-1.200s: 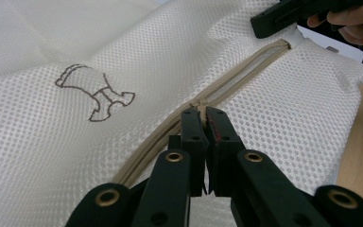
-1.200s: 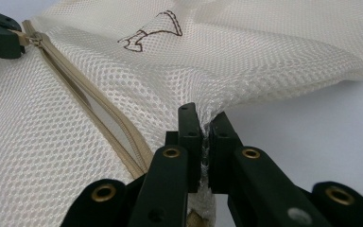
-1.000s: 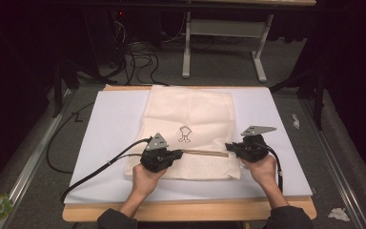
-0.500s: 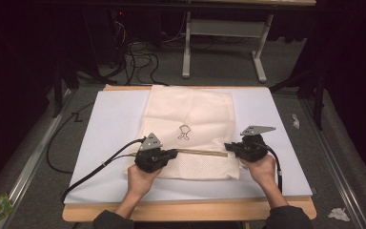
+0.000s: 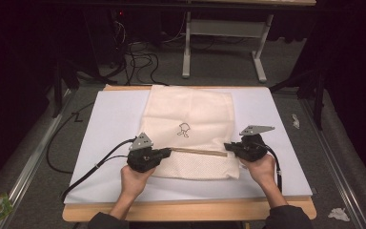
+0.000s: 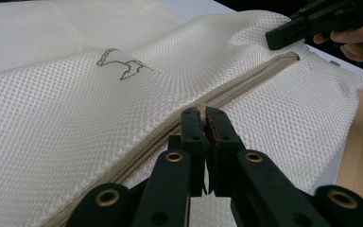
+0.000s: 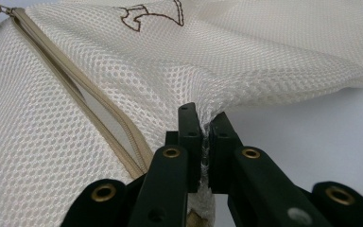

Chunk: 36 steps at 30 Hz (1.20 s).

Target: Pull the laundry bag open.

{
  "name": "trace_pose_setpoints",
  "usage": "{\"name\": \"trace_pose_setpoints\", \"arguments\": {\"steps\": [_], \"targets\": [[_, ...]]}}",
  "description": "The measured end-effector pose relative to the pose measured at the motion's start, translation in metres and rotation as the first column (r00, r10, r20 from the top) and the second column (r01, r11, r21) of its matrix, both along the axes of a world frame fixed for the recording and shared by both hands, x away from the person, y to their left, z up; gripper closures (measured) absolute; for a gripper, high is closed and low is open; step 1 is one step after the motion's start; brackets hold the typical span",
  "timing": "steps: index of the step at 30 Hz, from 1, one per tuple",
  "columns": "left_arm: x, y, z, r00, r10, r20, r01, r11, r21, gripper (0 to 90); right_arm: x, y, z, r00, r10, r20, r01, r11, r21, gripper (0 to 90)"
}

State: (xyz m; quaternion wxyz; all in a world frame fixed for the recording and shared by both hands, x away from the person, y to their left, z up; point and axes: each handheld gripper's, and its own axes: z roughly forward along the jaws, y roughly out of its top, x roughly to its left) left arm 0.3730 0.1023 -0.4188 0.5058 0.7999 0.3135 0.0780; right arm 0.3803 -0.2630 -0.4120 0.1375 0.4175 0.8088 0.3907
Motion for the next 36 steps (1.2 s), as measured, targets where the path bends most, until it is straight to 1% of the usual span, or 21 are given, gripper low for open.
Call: {"name": "trace_pose_setpoints", "arguments": {"steps": [6,7,8,10,13,16,20,26,34,35,36], "targets": [[-0.002,0.001,0.0,0.9999,0.008,0.007,-0.008,0.9999,0.009,87.2,0.0,0.001,0.001,1.0,0.002,0.002,-0.002,1.0,0.001,87.9],[-0.002,0.003,0.0,0.9999,0.011,0.007,-0.011,0.9999,0.007,87.2,0.001,0.0,0.001,1.0,0.003,0.007,-0.003,1.0,-0.004,87.9],[-0.002,0.005,0.0,0.9999,0.013,0.004,-0.013,0.9999,0.0,87.2,0.001,-0.001,0.001,1.0,0.0,-0.001,0.0,1.0,-0.001,87.9],[-0.002,0.009,0.0,0.9999,0.016,0.0,-0.016,0.9999,0.0,87.2,0.001,-0.002,0.001,1.0,-0.002,-0.001,0.002,1.0,-0.004,87.9],[-0.002,0.013,0.0,0.9997,0.025,0.002,-0.025,0.9997,-0.005,87.2,0.001,-0.001,0.001,1.0,0.0,0.006,0.0,1.0,-0.005,87.9],[-0.003,0.015,0.0,0.9995,0.03,0.006,-0.03,0.9995,-0.006,87.2,0.001,0.0,0.002,1.0,-0.001,0.003,0.001,0.9999,-0.013,87.9],[-0.004,0.018,0.0,0.9992,0.04,0.008,-0.04,0.9991,-0.015,87.2,0.001,0.0,0.002,1.0,-0.003,0.005,0.003,1.0,-0.009,87.9],[-0.005,0.023,0.001,0.9985,0.054,0.009,-0.054,0.9985,-0.01,87.2,0.002,-0.001,0.002,1.0,-0.006,0.002,0.006,0.9999,-0.014,87.9],[-0.006,0.037,0.004,0.9962,0.087,0.01,-0.087,0.9961,-0.018,87.2,0.003,-0.004,0.002,0.9999,-0.016,0.003,0.016,0.9998,-0.009,87.9],[-0.006,0.038,0.004,0.9958,0.091,0.01,-0.091,0.9956,-0.023,87.2,0.004,-0.005,0.002,0.9999,-0.013,0.006,0.013,0.9998,-0.014,87.9],[-0.006,0.04,0.004,0.9958,0.091,0.009,-0.091,0.9956,-0.021,87.2,0.004,-0.005,0.001,0.9998,-0.019,0.002,0.019,0.9998,-0.008,87.9]]}}
